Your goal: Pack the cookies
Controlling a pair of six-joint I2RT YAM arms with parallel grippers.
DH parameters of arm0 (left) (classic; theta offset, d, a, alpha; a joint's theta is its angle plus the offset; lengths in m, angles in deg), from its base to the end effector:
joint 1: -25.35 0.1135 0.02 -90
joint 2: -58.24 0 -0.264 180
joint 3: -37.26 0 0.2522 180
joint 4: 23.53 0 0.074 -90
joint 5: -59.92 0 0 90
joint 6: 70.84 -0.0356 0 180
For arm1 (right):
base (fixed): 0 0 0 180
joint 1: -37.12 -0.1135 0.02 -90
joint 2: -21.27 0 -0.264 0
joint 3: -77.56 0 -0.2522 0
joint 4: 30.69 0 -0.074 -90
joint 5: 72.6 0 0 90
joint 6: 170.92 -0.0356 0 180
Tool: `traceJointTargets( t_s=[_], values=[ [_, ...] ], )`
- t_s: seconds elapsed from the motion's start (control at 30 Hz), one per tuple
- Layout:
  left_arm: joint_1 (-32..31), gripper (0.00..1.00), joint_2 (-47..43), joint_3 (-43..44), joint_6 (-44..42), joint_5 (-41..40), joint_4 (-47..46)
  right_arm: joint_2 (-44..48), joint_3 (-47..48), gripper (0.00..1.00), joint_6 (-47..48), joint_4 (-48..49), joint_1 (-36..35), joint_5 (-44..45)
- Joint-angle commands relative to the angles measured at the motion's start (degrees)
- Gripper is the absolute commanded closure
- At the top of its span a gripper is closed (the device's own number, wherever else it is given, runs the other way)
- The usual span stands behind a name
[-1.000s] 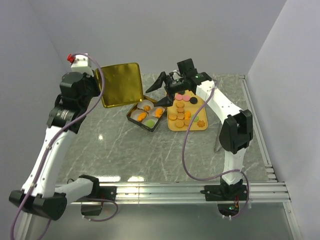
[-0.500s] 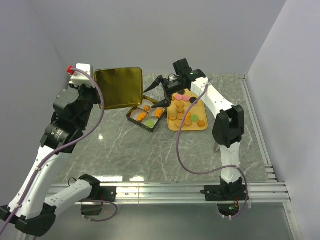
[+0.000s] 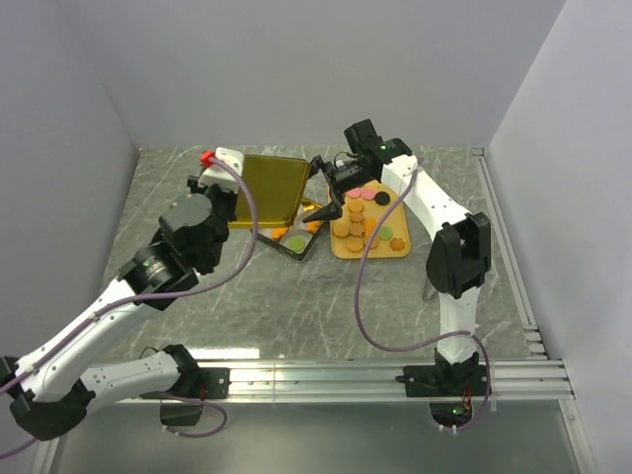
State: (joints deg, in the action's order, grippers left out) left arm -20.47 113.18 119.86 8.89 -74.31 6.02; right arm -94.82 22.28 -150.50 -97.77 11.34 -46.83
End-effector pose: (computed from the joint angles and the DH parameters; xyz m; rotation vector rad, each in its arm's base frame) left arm 0.1510 -0.1198 0.4434 0.1829 1.5856 0.1361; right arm 0.3753 0.2169 0.3122 -0.4691 -2.2369 -1.4211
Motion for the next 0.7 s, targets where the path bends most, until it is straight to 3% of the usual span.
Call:
traceJointTargets(
  t_s=[0.0,0.2,0.3,0.33,0.4,0.43,0.53,0.67],
  values=[
    [-5.22,1.0,1.83,-1.33,-6.34,-10.16,-11.2,4.82,-0.92,0.12,0.15,-1.0,-0.67,-3.71],
    [-9.46,1.0,5.79,-3.62,-15.05,-16.51,-23.61,5.17,-1.44,0.14,2.17,-2.76,-0.94,-5.21],
    [-9.55,0.99,6.93,-2.4,-14.17,-15.72,-23.26,5.61,-2.76,0.32,0.77,-0.22,-0.76,-6.26],
    [-9.64,1.0,7.11,-2.05,-13.74,-15.63,-23.18,5.79,-3.81,0.47,0.15,2.06,-0.85,-6.26],
    [-9.55,1.0,7.64,-0.9,-12.77,-14.93,-21.6,6.4,-5.83,0.63,-2.39,6.1,-0.76,-6.35],
    [-9.55,1.0,7.73,-0.55,-11.72,-14.23,-20.72,6.67,-6.62,0.77,-3.44,7.78,-0.76,-6.35],
    [-9.55,1.0,7.9,0.42,-10.31,-11.94,-17.55,7.81,-9.7,0.9,-9.5,16.47,-0.85,-6.79],
    [-9.55,0.99,7.38,-0.02,-8.99,-10.27,-15.97,7.9,-10.5,0.99,-17.06,24.39,-0.85,-7.4]
  ],
)
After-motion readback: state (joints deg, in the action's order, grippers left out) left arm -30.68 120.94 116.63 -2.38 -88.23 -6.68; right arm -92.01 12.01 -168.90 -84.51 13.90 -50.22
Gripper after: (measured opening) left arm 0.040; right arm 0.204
